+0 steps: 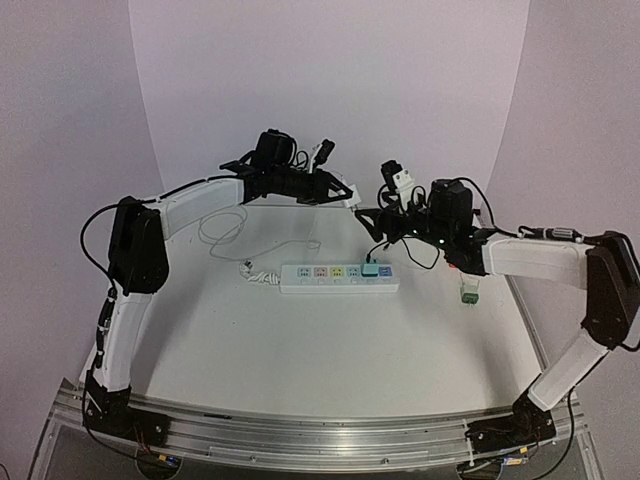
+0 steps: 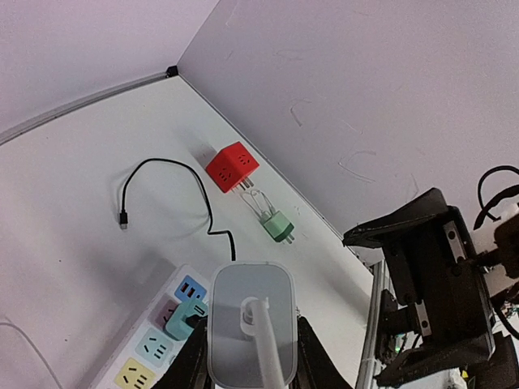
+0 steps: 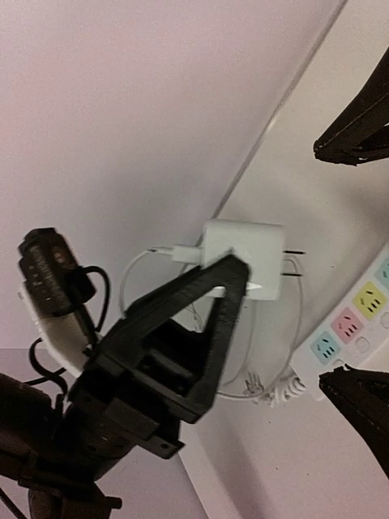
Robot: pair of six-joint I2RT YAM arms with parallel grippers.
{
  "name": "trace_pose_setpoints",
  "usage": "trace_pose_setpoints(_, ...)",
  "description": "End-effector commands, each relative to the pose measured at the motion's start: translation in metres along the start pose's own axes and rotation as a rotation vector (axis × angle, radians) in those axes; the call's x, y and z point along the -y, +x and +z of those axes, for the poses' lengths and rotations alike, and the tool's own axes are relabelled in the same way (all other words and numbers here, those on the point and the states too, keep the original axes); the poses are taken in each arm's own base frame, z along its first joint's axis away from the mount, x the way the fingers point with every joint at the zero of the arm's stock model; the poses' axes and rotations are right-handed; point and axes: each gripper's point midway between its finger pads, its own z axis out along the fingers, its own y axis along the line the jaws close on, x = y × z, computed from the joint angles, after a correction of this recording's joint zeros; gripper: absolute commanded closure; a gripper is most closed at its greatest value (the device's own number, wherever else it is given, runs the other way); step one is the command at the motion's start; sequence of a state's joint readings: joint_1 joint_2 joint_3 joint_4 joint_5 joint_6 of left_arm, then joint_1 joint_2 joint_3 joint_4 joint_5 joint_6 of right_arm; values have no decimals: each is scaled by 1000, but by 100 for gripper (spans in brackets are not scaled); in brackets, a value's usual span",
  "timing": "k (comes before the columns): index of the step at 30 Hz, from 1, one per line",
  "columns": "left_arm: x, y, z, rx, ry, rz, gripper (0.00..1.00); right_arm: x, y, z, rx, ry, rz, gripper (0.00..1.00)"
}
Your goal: Pull the plug off the socket
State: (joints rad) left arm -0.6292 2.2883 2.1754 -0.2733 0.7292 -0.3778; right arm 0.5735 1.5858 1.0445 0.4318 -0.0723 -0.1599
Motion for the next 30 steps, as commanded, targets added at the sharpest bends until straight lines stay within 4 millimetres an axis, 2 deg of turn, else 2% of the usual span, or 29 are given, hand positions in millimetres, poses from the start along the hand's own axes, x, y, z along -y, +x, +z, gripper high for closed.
trace_pose_setpoints(1, 41, -29, -24, 58, 51, 17, 100, 10, -54, 29, 205, 71, -162, 16)
trace_pose_setpoints(7, 45, -30, -25, 60, 65, 13, 100, 10, -56, 53, 220, 49, -125, 19)
trace_pose_setpoints(10, 47, -32, -26, 65, 70, 12, 100, 6, -49, 61, 209, 26, -124, 21)
trace_pose_setpoints(15, 49, -35, -27, 75, 78, 14, 100, -7, -39, 68, 198, -50, -140, 22)
trace_pose_setpoints(19, 50, -38, -28, 87, 80, 27, 100, -20, -30, 66, 188, -121, -160, 20)
trace_pose_setpoints(30, 53, -39, -29, 85, 95, 27, 100, 2, -24, 74, 165, 5, -168, 24)
